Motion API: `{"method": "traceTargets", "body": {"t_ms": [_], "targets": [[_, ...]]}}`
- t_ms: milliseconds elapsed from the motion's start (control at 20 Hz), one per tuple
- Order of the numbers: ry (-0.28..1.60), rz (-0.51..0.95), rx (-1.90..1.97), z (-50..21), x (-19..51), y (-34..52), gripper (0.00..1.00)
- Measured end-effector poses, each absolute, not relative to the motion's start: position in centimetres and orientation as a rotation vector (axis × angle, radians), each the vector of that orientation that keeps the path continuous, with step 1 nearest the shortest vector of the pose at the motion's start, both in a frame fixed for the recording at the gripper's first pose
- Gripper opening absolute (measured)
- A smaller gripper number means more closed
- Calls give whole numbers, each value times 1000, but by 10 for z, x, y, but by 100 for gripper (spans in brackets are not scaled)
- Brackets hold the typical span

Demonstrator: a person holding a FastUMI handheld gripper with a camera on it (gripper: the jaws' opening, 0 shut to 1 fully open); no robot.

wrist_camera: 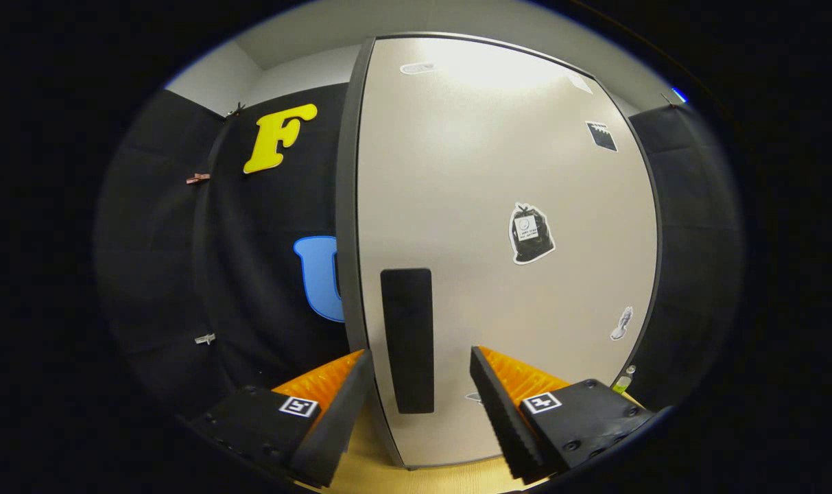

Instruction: Open the shoe cabinet door, grab the shoes and put them into the shoe cabinet, then close the shoe cabinet door.

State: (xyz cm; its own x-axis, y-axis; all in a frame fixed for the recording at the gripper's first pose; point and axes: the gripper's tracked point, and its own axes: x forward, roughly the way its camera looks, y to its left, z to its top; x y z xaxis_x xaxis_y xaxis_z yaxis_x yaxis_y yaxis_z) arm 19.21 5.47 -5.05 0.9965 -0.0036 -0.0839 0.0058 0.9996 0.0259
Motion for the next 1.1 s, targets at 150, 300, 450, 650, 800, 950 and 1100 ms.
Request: {"method": "traceTargets", "body": {"t_ms": [150, 300, 450, 650, 800, 950, 1100], "targets": [[99, -14, 22, -58, 201, 54, 80], [85, -15, 14, -56, 204, 55, 57], [79, -4, 0, -57, 199, 61, 36], [79, -6, -14, -56, 202, 61, 29], [79, -4, -21, -56, 201, 61, 29], [79, 2, -25, -56, 199, 61, 29], [76, 10, -26, -55, 195, 61, 29]]}}
